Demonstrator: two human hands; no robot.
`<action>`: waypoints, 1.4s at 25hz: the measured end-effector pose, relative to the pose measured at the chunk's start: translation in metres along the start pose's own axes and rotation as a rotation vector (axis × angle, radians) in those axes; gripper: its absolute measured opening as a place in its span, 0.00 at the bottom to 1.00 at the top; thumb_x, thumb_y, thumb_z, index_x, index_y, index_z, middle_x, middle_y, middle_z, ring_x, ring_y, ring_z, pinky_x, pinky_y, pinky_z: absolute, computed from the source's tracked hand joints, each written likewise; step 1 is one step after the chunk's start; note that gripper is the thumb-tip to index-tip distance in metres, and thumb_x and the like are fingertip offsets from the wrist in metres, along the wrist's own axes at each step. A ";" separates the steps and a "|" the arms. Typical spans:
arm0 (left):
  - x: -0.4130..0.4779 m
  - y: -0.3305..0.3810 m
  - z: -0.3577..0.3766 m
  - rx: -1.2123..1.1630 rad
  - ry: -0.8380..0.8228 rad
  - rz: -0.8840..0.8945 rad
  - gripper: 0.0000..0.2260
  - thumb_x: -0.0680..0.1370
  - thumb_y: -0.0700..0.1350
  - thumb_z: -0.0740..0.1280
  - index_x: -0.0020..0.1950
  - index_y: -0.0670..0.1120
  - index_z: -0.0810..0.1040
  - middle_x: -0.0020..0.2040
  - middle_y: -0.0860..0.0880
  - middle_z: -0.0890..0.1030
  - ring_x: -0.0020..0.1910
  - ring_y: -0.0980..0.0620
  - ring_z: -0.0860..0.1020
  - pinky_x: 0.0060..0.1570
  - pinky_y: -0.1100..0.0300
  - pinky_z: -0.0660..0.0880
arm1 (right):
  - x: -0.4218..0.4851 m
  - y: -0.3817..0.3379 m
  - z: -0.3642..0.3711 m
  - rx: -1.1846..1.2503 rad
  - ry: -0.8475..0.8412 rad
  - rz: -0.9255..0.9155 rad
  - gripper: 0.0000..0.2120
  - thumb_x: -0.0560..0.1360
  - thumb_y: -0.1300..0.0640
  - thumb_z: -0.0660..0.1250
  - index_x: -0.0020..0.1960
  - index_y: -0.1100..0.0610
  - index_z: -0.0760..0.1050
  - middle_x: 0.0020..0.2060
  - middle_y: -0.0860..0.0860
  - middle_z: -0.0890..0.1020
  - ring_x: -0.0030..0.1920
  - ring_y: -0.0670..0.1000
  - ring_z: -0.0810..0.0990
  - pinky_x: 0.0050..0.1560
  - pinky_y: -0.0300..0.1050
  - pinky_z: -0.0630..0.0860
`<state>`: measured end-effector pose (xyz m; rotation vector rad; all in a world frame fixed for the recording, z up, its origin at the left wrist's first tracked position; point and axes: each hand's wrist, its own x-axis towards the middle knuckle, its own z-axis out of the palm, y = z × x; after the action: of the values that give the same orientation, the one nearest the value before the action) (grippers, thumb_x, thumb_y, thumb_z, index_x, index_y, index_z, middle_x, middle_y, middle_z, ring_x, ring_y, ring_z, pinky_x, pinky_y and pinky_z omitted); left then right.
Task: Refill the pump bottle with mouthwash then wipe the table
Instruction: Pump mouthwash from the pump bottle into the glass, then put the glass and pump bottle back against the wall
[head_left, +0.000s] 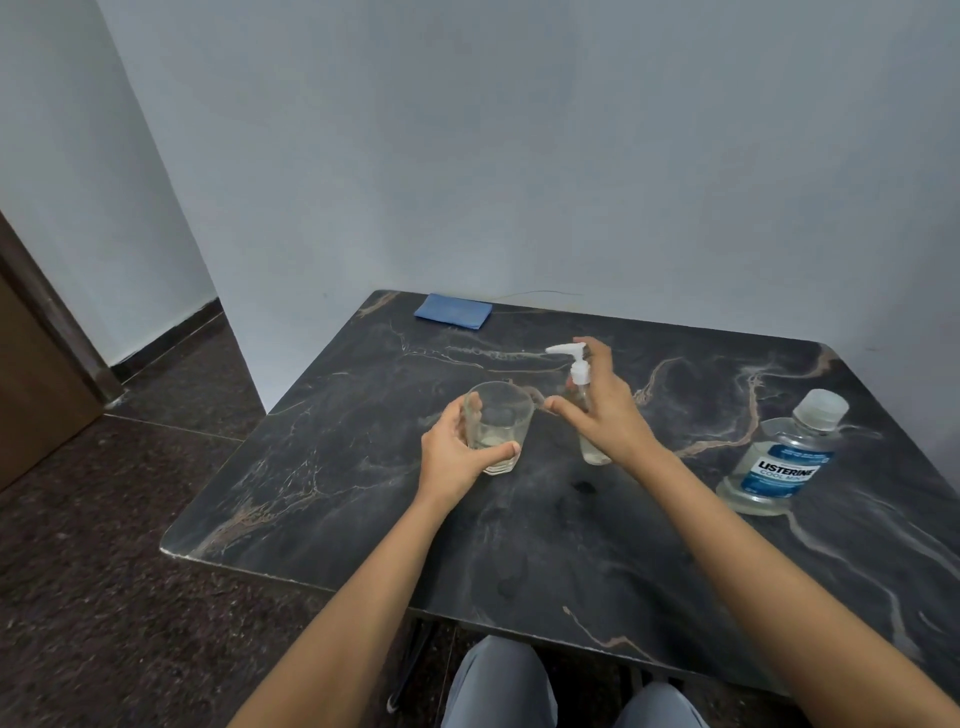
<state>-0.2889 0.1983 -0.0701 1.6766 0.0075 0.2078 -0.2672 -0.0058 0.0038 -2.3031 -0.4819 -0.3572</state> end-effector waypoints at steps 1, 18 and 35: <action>0.004 0.004 0.003 0.007 -0.008 0.004 0.33 0.59 0.43 0.83 0.55 0.66 0.73 0.56 0.61 0.79 0.59 0.62 0.78 0.59 0.62 0.74 | 0.003 0.004 -0.006 0.038 0.060 0.039 0.29 0.73 0.51 0.70 0.66 0.51 0.58 0.47 0.50 0.75 0.43 0.49 0.76 0.46 0.43 0.72; 0.165 0.043 0.086 0.146 0.039 0.041 0.37 0.63 0.49 0.81 0.69 0.45 0.71 0.66 0.49 0.76 0.65 0.51 0.73 0.64 0.59 0.70 | 0.116 0.080 -0.036 0.301 0.473 0.393 0.29 0.66 0.64 0.75 0.61 0.55 0.64 0.53 0.54 0.75 0.50 0.53 0.75 0.47 0.41 0.70; 0.292 0.005 0.131 0.124 0.094 -0.006 0.40 0.65 0.44 0.81 0.72 0.43 0.65 0.71 0.46 0.71 0.70 0.48 0.68 0.66 0.57 0.66 | 0.203 0.172 0.003 0.331 0.548 0.476 0.27 0.63 0.64 0.77 0.57 0.58 0.69 0.52 0.50 0.76 0.51 0.51 0.75 0.50 0.40 0.69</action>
<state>0.0159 0.1058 -0.0398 1.7888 0.0974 0.2867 -0.0100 -0.0686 -0.0244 -1.8181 0.2622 -0.5911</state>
